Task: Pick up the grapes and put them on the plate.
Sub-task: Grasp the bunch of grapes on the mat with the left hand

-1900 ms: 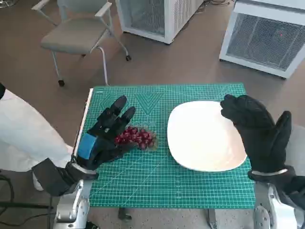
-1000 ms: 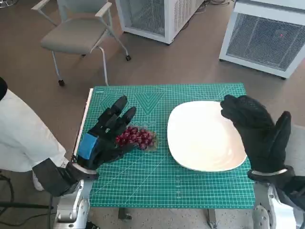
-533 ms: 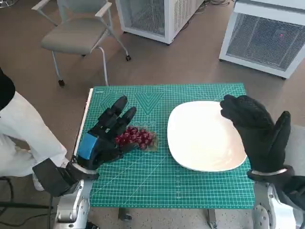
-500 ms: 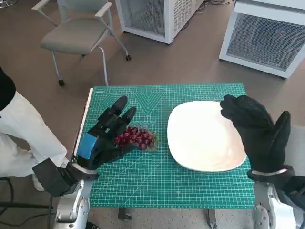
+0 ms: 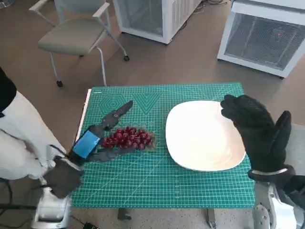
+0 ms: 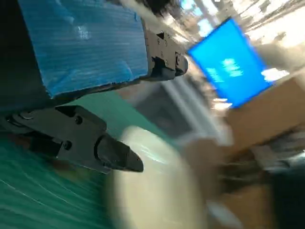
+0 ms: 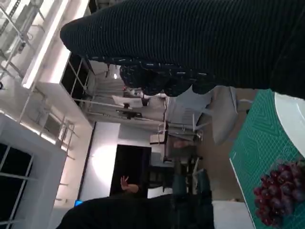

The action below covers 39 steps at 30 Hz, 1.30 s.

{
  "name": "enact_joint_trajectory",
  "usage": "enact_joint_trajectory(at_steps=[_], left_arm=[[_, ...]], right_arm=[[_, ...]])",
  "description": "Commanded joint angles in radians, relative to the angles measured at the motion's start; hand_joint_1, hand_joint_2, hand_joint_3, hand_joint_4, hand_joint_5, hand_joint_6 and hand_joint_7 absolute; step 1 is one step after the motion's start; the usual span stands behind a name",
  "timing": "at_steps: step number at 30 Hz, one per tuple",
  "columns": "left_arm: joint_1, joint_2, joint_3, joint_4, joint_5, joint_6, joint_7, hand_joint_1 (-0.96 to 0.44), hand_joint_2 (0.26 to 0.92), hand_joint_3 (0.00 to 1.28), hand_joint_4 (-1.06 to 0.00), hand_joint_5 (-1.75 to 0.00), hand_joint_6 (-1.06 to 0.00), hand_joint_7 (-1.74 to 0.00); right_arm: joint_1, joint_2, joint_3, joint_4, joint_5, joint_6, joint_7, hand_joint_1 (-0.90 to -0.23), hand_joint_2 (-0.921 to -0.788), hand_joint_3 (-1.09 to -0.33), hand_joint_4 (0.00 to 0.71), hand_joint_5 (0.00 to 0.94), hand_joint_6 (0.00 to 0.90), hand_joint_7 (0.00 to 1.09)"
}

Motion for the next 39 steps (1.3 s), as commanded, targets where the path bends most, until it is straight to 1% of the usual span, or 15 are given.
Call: enact_joint_trajectory(at_steps=[1, 5, 10, 16, 25, 34, 39], left_arm=[[-0.045, 0.055, -0.114, -0.209, 0.325, 0.261, -0.005, -0.13, 0.753, 0.0, 0.0, 0.0, -0.15, -0.01], [-0.074, 0.047, -0.16, -0.222, 0.387, 0.342, -0.052, -0.1, 0.735, 0.0, 0.0, 0.0, -0.17, -0.01], [-0.103, 0.039, -0.22, -0.233, 0.455, 0.437, -0.106, -0.1, 0.725, 0.0, 0.0, 0.0, -0.19, -0.02], [-0.135, 0.026, -0.282, -0.207, 0.511, 0.508, -0.127, -0.12, 0.722, 0.0, 0.0, 0.0, -0.21, -0.02], [-0.219, -0.001, -0.357, -0.055, 0.551, 0.541, -0.118, -0.18, 0.724, 0.0, -0.02, 0.0, -0.24, -0.02], [-0.324, -0.044, -0.448, 0.179, 0.612, 0.544, -0.063, -0.22, 0.728, 0.0, -0.04, -0.01, -0.25, -0.01], [-0.372, -0.068, -0.479, 0.311, 0.623, 0.54, -0.035, -0.21, 0.731, 0.0, -0.05, 0.0, -0.26, -0.01]], right_arm=[[0.007, -0.012, -0.001, 0.022, -0.001, 0.011, 0.009, -0.376, -0.921, -0.644, 0.411, 0.751, 0.215, 1.01], [0.007, -0.012, -0.001, 0.023, -0.003, 0.008, 0.008, -0.376, -0.921, -0.644, 0.411, 0.752, 0.215, 1.01], [0.008, -0.011, -0.002, 0.025, -0.002, 0.006, 0.01, -0.376, -0.921, -0.644, 0.411, 0.752, 0.214, 1.01], [0.011, -0.01, -0.002, 0.024, -0.003, 0.003, 0.01, -0.376, -0.921, -0.644, 0.411, 0.753, 0.214, 1.01], [0.012, -0.012, -0.005, 0.025, -0.002, 0.001, 0.009, -0.376, -0.921, -0.644, 0.412, 0.755, 0.214, 1.01], [0.013, -0.012, -0.006, 0.028, -0.003, -0.003, 0.009, -0.376, -0.921, -0.644, 0.412, 0.755, 0.214, 1.01], [0.011, -0.014, -0.008, 0.032, 0.0, -0.003, 0.01, -0.376, -0.921, -0.644, 0.412, 0.755, 0.214, 1.01]])
